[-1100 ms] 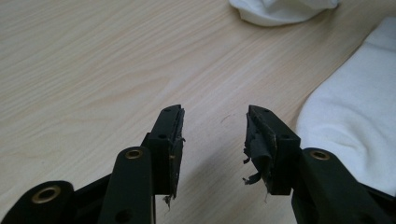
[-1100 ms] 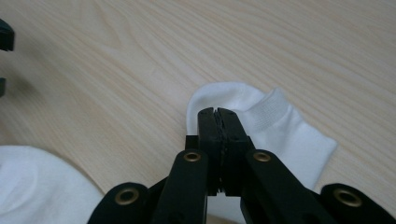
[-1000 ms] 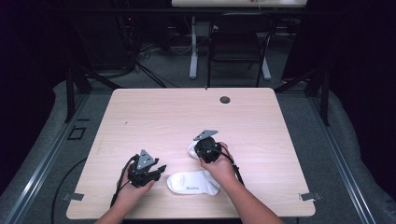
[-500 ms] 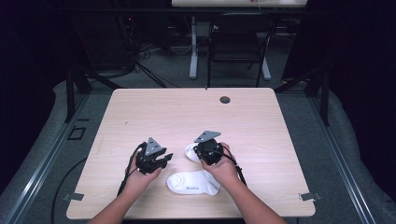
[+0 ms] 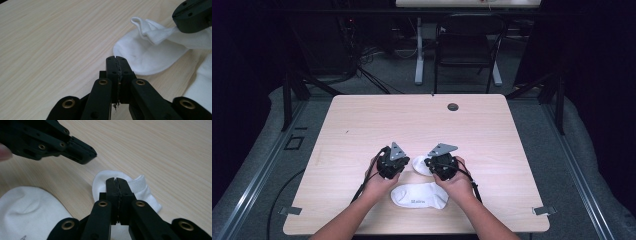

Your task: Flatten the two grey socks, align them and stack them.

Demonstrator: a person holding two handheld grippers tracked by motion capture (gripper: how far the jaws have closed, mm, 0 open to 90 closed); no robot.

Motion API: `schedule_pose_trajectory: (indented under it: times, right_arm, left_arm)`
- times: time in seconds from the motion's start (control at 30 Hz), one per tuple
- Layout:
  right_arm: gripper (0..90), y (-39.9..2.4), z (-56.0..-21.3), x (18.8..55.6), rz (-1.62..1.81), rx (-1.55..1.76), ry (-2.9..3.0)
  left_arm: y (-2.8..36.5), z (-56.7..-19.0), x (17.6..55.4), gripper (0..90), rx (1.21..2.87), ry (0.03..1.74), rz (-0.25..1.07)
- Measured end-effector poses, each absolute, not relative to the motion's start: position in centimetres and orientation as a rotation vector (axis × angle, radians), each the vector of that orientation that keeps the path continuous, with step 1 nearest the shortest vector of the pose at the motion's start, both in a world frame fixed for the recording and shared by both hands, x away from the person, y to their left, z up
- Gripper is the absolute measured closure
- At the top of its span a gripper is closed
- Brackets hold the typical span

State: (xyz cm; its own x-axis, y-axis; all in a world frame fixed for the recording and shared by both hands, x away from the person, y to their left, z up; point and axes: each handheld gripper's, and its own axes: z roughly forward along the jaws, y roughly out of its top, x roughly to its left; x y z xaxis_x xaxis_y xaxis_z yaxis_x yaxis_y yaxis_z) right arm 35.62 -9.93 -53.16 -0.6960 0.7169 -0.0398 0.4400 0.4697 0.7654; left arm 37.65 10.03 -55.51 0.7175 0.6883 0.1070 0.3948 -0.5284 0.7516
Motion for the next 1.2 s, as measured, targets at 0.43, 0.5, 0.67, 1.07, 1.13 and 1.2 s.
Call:
schedule_pose_trajectory:
  times: [0.43,0.5,0.67,1.07,1.13,1.2]
  right_arm:
    - [90.0,-9.9,-53.1,35.5,1.084,0.964,2.371]
    - [90.0,-9.9,-53.1,35.5,1.084,0.964,2.369]
    - [90.0,-10.1,-53.1,35.5,1.09,0.967,2.361]
    - [90.0,-11.5,-52.6,35.4,1.084,0.974,2.333]
    - [90.0,-11.8,-52.6,35.5,1.077,0.98,2.329]
    - [90.0,-12.2,-52.8,35.5,1.072,0.994,2.321]
  left_arm:
    - [8.1,-56.6,38.6,89.8,2.215,0.806,0.477]
    - [8.0,-57.0,38.6,89.8,2.234,0.809,0.477]
    - [8.2,-57.6,38.6,89.7,2.254,0.821,0.478]
    - [9.2,-57.9,38.2,89.3,2.248,0.852,0.495]
    - [9.5,-57.9,38.2,89.3,2.243,0.864,0.492]
    - [9.7,-57.9,38.2,89.3,2.239,0.867,0.496]
